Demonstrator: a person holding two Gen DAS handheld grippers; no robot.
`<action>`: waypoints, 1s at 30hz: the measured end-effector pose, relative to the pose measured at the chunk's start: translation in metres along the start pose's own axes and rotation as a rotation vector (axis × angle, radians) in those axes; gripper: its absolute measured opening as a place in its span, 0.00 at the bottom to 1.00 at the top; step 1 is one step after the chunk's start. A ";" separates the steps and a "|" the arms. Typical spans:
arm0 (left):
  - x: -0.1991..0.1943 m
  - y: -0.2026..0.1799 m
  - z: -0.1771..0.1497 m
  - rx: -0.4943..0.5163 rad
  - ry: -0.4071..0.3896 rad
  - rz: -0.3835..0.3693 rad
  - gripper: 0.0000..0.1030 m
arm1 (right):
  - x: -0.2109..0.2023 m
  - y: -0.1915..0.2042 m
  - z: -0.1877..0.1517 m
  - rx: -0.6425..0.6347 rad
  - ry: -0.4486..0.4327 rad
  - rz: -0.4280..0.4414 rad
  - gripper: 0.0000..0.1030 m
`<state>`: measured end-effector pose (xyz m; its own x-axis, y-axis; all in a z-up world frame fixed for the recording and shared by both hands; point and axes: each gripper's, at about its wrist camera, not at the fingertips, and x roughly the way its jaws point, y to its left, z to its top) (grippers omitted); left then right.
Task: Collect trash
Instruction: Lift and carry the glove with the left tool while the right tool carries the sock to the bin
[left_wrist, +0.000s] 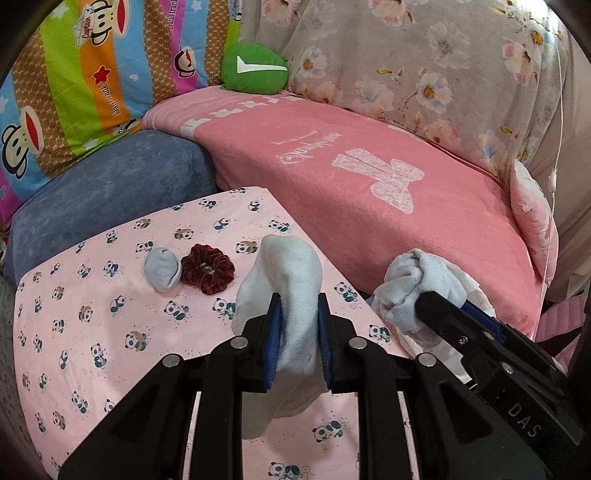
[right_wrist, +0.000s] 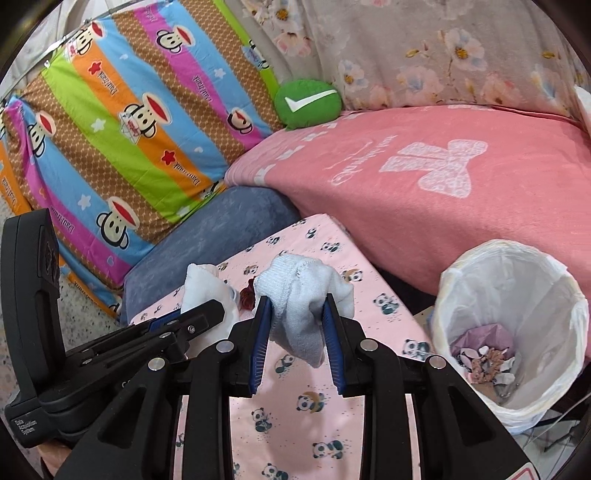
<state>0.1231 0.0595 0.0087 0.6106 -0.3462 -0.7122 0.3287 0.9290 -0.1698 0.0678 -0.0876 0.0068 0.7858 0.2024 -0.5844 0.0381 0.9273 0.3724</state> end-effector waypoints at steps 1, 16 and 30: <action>-0.001 -0.006 0.001 0.011 -0.002 -0.004 0.18 | -0.003 -0.003 0.000 0.003 -0.005 -0.002 0.28; -0.002 -0.068 0.000 0.119 -0.008 -0.042 0.18 | -0.049 -0.058 0.004 0.076 -0.075 -0.049 0.28; 0.010 -0.124 0.005 0.213 0.008 -0.092 0.19 | -0.079 -0.115 0.005 0.160 -0.131 -0.103 0.28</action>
<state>0.0919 -0.0599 0.0261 0.5658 -0.4264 -0.7058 0.5277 0.8449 -0.0874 0.0043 -0.2122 0.0138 0.8458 0.0568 -0.5305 0.2115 0.8772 0.4311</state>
